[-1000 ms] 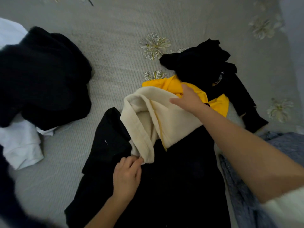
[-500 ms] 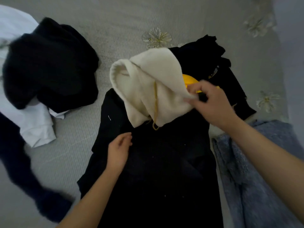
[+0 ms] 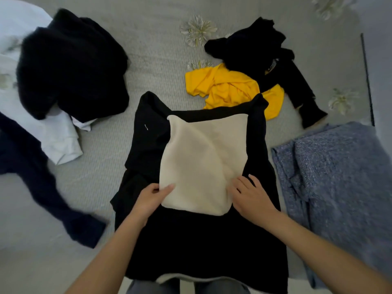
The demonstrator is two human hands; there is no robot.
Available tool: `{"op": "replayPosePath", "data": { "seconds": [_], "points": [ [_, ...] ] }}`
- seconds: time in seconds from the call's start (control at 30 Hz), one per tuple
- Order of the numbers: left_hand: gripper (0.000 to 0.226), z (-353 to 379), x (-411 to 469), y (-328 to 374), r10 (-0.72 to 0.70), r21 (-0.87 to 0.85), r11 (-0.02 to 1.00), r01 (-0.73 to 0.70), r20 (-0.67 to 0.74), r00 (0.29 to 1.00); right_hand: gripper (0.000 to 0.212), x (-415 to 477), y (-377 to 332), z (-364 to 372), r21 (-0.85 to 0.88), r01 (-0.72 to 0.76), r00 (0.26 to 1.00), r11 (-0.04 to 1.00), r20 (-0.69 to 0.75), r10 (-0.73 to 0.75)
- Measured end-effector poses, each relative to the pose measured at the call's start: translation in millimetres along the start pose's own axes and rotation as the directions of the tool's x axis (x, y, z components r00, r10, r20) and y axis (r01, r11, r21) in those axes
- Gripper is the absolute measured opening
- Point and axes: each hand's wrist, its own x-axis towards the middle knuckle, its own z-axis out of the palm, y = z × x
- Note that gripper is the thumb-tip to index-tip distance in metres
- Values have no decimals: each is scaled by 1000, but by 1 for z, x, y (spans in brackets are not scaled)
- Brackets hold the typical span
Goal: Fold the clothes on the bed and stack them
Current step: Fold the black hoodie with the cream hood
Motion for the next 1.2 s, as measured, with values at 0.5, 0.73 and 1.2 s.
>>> {"op": "replayPosePath", "data": {
  "seconds": [0.5, 0.73, 1.2],
  "points": [
    [68, -5, 26, 41, 432, 577, 802, -155, -380, 818, 48, 101, 68, -65, 171, -365, 922, 915, -69, 381],
    [57, -13, 73, 144, 782, 799, 384, -463, -15, 623, 78, 171, 111, -75, 248, -335, 941, 909, 127, 312],
    [80, -52, 140, 185, 469, 990, -40, -135, 138, 872, 74, 182, 167, -53, 29, -350, 911, 936, 242, 333]
  ]
}}
